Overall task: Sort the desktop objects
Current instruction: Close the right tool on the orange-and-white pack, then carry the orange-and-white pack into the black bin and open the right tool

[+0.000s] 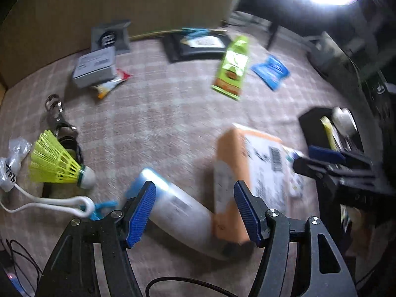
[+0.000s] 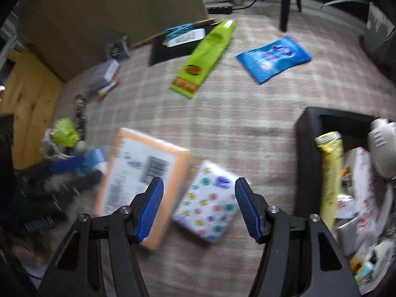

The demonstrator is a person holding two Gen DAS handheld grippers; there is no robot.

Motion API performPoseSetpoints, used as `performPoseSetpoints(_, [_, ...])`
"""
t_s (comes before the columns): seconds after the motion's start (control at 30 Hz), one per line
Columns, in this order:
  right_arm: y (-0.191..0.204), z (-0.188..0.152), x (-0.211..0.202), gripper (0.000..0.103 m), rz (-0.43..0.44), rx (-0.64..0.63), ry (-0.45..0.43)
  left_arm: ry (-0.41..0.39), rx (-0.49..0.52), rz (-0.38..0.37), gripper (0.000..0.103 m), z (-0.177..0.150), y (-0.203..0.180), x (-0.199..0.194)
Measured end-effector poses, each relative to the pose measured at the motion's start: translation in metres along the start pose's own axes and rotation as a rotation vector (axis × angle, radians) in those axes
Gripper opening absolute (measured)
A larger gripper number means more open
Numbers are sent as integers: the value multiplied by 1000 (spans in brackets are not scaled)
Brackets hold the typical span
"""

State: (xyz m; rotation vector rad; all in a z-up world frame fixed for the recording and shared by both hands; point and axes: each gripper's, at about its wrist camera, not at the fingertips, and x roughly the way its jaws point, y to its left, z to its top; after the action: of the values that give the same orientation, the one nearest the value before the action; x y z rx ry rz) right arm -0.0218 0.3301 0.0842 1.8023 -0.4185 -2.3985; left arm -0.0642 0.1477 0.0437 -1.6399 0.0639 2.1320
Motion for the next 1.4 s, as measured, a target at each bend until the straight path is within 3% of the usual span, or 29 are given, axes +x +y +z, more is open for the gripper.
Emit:
performPoseSetpoints(0.13, [15,14,43,58,63,38,40,4,40,-23,64,-2,-21,2])
performPoseSetpoints(0.27, [16,16,60,59,106,83,73,-9,48,-31,64,-7,-26,-5])
performPoseSetpoints(0.47, [20,12,65,59,170,112,83,28,58,-54,64,-11,-31,8])
performPoseSetpoints(0.57, [27,8,70,59,200,106,102,47,52,-106,64,-13,-34,14])
performPoseSetpoints(0.67, [29,6,72,58,190,119,93,43,34,-112,64,-14,-34,16])
performPoseSetpoints(1.07, [20,-5,17,57,170,107,-10,-22,63,-135,64,-20,-74,-20])
performPoseSetpoints(1.4, [-48,-24,-56,57,85,168,-116,-43,167,-219,64,4,-162,-27])
